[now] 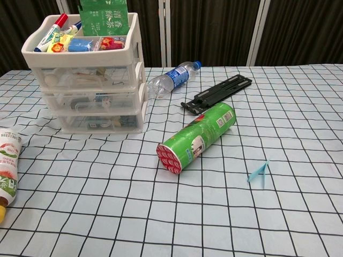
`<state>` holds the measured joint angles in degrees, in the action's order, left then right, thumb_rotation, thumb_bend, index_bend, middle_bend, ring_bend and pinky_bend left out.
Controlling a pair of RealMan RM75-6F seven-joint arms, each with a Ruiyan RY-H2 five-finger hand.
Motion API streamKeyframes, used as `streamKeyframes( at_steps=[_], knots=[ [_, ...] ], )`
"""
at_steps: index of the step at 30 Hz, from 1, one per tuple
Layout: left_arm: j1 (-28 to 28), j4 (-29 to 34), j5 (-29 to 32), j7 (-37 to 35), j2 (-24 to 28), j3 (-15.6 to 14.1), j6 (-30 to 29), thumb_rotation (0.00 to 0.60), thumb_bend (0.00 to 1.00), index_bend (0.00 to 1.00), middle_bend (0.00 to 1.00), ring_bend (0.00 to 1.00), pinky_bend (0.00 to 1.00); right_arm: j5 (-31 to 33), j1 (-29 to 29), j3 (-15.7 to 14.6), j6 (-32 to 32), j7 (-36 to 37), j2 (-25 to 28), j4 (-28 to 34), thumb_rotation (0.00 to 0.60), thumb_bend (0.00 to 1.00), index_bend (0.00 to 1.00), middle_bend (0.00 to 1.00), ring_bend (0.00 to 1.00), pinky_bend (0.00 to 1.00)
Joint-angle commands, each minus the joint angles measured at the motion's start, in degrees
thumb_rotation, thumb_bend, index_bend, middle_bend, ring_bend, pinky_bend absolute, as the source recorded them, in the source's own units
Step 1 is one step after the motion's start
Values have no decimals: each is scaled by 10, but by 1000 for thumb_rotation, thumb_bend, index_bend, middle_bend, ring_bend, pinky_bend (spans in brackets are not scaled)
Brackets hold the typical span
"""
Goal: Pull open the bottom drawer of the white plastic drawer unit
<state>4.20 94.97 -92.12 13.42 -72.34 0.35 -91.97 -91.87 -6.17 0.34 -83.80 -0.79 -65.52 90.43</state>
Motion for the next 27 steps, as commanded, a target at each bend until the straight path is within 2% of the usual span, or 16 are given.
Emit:
streamKeyframes(
  at_steps=[1, 21, 24, 26, 27],
  knots=[
    [1, -1, 2, 1, -1, 1, 4, 600, 177, 0, 0, 0, 0, 1, 0, 0, 1, 0, 0, 1, 600, 18, 24, 0, 0, 0],
    [5, 4, 2, -13, 0, 3, 18, 600, 194, 0, 0, 0, 0, -1, 1, -2, 1, 4, 5, 7, 600, 18, 24, 0, 0, 0],
    [13, 7, -2, -35, 0, 1, 32, 600, 330, 0, 0, 0, 14, 2, 1, 0, 1, 7, 7, 8, 600, 18, 24, 0, 0, 0],
    [19, 9, -6, -54, -4, 1, 40, 600, 559, 0, 25, 45, 115, 3, 1, 0, 1, 10, 8, 9, 600, 17, 24, 0, 0, 0],
    [23, 9, -8, -69, -8, 3, 42, 600, 677, 0, 99, 129, 200, 3, 1, 0, 2, 11, 9, 9, 600, 18, 24, 0, 0, 0]
  ],
)
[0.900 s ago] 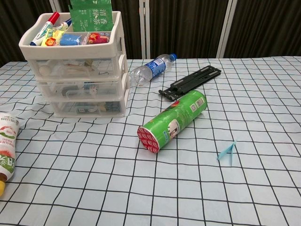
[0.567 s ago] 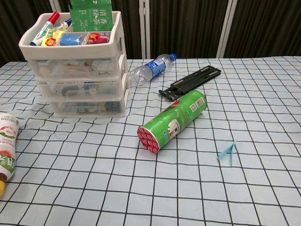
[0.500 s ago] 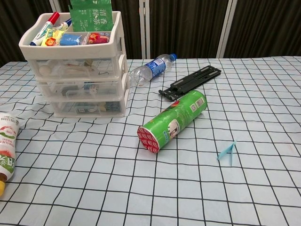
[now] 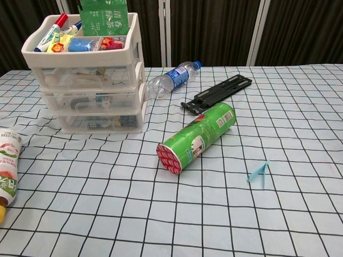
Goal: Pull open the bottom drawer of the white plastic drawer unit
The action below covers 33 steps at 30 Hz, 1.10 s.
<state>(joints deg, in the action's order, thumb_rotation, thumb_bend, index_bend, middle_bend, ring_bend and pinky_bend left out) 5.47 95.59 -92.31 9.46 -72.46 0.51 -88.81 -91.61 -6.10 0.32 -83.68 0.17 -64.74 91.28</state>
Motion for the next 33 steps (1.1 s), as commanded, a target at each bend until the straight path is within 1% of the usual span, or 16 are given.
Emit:
streamKeyframes(
  at_steps=[1, 2, 4, 5, 8, 12, 16, 19, 25, 30, 33],
  knots=[
    [13, 3, -7, -40, -12, 3, 11, 600, 747, 0, 170, 205, 259, 1, 0, 0, 1, 2, 1, 0, 600, 18, 24, 0, 0, 0],
    [15, 2, -8, -51, -17, 5, 12, 600, 838, 0, 293, 321, 338, 0, 0, -1, 1, 2, 2, 0, 600, 18, 24, 0, 0, 0],
    [24, 1, -8, -83, -28, 8, 23, 600, 947, 0, 429, 443, 425, 0, 0, -2, 2, 3, 2, 1, 600, 18, 24, 0, 0, 0],
    [30, 3, -7, -99, -30, 6, 34, 600, 983, 0, 472, 481, 453, 0, 0, -2, 2, 4, 3, 1, 600, 18, 24, 0, 0, 0],
    [55, 21, 4, -168, -25, 3, 85, 600, 1000, 0, 540, 541, 488, 0, 0, -2, 3, 6, 4, 2, 600, 17, 23, 0, 0, 0],
    [78, 36, 20, -234, -25, 7, 129, 600, 1000, 0, 594, 594, 516, 2, -1, -1, 4, 10, 6, 3, 600, 17, 24, 0, 0, 0],
    [105, 52, 53, -312, -26, 15, 187, 600, 1000, 0, 622, 622, 530, 3, -1, 0, 5, 16, 10, 5, 600, 17, 24, 0, 0, 0],
    [120, 52, 74, -357, -28, 22, 220, 600, 1000, 0, 639, 639, 536, 3, -1, 0, 5, 21, 13, 5, 600, 18, 24, 0, 0, 0],
    [142, 44, 109, -397, -35, 37, 261, 600, 1000, 0, 674, 668, 556, 7, -2, 1, 9, 28, 15, 5, 600, 17, 24, 0, 0, 0],
    [155, 34, 142, -406, -49, 53, 280, 600, 1000, 0, 699, 692, 575, 6, -3, 0, 10, 29, 16, 6, 600, 17, 24, 0, 0, 0],
    [166, 35, 165, -418, -53, 63, 303, 600, 1000, 0, 703, 696, 579, 6, -2, 0, 9, 31, 17, 7, 600, 18, 24, 0, 0, 0]
  ],
)
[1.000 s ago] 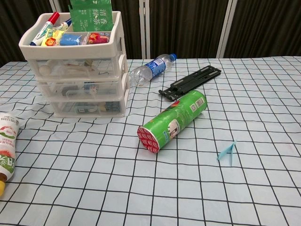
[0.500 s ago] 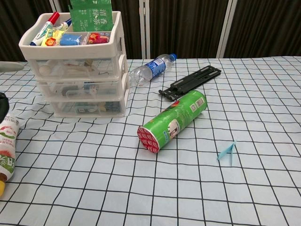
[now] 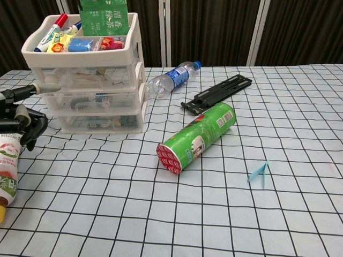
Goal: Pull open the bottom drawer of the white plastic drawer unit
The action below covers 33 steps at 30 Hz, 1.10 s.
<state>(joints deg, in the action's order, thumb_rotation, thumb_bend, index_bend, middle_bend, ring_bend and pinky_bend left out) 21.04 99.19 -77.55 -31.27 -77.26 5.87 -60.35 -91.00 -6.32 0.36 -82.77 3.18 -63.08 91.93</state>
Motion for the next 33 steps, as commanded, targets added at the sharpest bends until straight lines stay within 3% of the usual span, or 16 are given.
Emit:
streamKeyframes(
  at_steps=[1, 11, 20, 33],
  knots=[
    [15, -1, 24, -14, -5, 13, 26, 600, 1000, 0, 704, 697, 579, 0, 0, 0, -1, 2, 1, 0, 600, 18, 24, 0, 0, 0],
    [59, -5, 104, 35, -35, 46, 77, 600, 1000, 0, 704, 698, 579, 3, -1, 2, 1, 18, 8, 1, 600, 17, 24, 0, 0, 0],
    [80, -25, 180, 80, -74, 55, 98, 600, 1000, 0, 704, 698, 579, 1, 0, 3, -2, 32, 14, 1, 600, 17, 24, 0, 0, 0],
    [94, -39, 221, 89, -83, 67, 131, 600, 1000, 0, 704, 698, 579, 0, -1, 2, -1, 37, 15, 1, 600, 18, 24, 0, 0, 0]
  ],
)
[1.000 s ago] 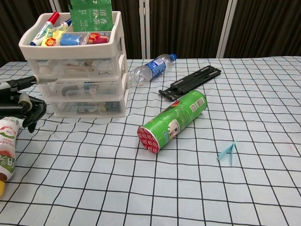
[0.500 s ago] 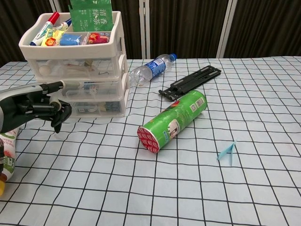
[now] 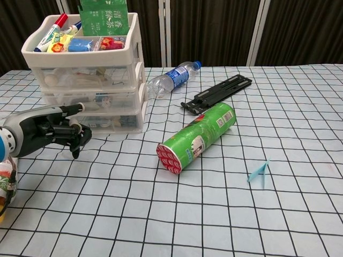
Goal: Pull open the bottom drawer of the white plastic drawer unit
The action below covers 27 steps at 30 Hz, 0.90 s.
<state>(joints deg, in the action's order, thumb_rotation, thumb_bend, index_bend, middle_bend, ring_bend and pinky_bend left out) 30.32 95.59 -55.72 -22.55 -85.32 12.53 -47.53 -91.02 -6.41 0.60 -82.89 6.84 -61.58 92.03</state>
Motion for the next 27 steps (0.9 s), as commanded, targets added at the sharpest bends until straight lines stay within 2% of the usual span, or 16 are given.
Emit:
streamKeyframes(
  at_steps=[1, 27],
  knots=[
    [2, -4, 4, 2, -4, 1, 3, 600, 1000, 0, 704, 698, 579, 1, 0, 0, 0, 0, 0, 0, 600, 18, 24, 0, 0, 0],
    [26, -39, 46, 26, -18, 19, 34, 600, 1000, 0, 704, 698, 579, -1, -2, 0, 2, 2, -3, -3, 600, 18, 24, 0, 0, 0]
  ],
)
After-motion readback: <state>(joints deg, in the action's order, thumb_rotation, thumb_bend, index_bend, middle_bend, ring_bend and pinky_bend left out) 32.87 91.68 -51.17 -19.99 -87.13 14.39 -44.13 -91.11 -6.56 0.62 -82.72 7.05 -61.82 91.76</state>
